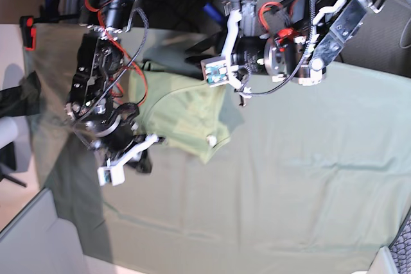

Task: Fold the T-shirt properly
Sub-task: 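Hold the bundle with both grippers and fold it over toward the left gripper, then release the folded shirt with both grippers and pull them away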

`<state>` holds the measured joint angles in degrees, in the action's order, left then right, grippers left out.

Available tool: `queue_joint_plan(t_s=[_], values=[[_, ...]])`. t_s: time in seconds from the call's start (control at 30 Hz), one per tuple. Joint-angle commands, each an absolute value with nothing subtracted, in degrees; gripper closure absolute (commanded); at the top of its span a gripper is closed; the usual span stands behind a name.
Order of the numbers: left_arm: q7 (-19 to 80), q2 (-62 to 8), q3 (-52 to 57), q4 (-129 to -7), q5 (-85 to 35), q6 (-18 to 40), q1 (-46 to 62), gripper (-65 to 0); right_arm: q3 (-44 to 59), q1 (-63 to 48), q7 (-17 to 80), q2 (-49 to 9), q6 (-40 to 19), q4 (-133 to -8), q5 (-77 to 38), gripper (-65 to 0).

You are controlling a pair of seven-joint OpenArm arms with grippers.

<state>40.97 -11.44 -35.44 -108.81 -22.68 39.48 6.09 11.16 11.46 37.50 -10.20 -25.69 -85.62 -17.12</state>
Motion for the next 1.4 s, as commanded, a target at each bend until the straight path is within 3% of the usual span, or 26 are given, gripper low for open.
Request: queue_joint_plan(t_s=[0.0,0.33,0.57,0.93,1.17,1.37], values=[[39.2,-10.5,-35.3,-108.6,-22.1,40.0,5.3,-3.7,11.4,13.0,35.8,-11.3,-27.2,-85.3,-18.2,0.0],[33.8,-6.5,-35.3,-93.3,-15.6,40.0,-1.0,-2.8,11.2,14.3,33.2,-12.6,-27.3,-79.1,-18.4,0.0],[28.0,-6.3,-35.3,-88.5,-13.9,40.0,-2.1,-2.8,9.3,18.6,33.1,-12.7,-27.3,-75.0,-17.6,0.0],[28.0,-6.8,-32.4,-82.6,-8.9,40.0,-6.8,-2.8,4.0,17.6,38.0,-12.9,-27.3,-72.6,-17.0,0.0],[28.0,-6.9,-23.4,-81.8,-9.2,40.0,-8.1,-2.8,4.0,15.5,44.3,-15.9,-27.3,-77.0,-24.8,0.0],[27.2,-6.9,-22.2,-81.5,-9.7,40.0,-10.5,-2.8,4.0,12.3,46.6,-17.1,-27.3,-77.9,-31.3,0.0]])
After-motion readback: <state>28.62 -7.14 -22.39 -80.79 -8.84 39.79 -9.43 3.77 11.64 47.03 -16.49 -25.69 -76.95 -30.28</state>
